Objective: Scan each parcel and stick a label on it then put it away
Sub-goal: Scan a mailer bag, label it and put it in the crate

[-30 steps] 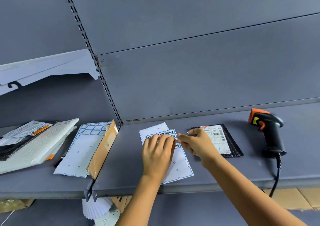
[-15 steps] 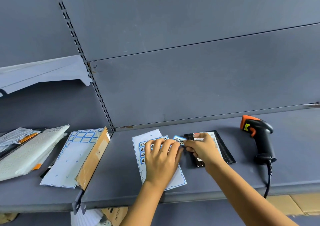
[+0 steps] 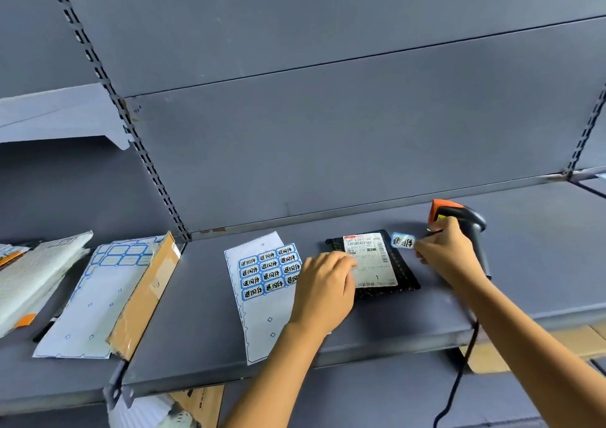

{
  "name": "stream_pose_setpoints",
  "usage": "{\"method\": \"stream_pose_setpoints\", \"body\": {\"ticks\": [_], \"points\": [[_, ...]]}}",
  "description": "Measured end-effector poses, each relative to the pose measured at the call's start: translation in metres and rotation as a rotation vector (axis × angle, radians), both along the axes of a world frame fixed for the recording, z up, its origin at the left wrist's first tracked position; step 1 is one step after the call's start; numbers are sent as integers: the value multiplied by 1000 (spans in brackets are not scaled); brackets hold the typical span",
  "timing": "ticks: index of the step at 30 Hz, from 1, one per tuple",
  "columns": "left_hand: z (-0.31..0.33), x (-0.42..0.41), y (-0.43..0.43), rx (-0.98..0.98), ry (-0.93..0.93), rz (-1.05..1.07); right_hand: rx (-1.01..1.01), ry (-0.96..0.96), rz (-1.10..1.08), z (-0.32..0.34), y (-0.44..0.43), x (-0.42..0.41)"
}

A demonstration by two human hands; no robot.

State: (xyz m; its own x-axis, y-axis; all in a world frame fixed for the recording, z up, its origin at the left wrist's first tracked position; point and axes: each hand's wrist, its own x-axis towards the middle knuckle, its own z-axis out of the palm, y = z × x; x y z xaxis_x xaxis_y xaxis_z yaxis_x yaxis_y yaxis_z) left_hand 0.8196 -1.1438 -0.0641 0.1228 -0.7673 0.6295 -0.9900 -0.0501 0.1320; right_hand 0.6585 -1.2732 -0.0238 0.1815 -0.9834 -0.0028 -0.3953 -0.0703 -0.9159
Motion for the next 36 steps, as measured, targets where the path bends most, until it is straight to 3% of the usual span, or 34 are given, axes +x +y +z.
{"method": "stream_pose_setpoints", "body": {"ticks": [7,36], "points": [[-13,-15,-20,251,-34,-58,17,218,138,-3,-5,2],[-13,-46,-42,270,-211,163,31,354,194,-15,-21,3]]}}
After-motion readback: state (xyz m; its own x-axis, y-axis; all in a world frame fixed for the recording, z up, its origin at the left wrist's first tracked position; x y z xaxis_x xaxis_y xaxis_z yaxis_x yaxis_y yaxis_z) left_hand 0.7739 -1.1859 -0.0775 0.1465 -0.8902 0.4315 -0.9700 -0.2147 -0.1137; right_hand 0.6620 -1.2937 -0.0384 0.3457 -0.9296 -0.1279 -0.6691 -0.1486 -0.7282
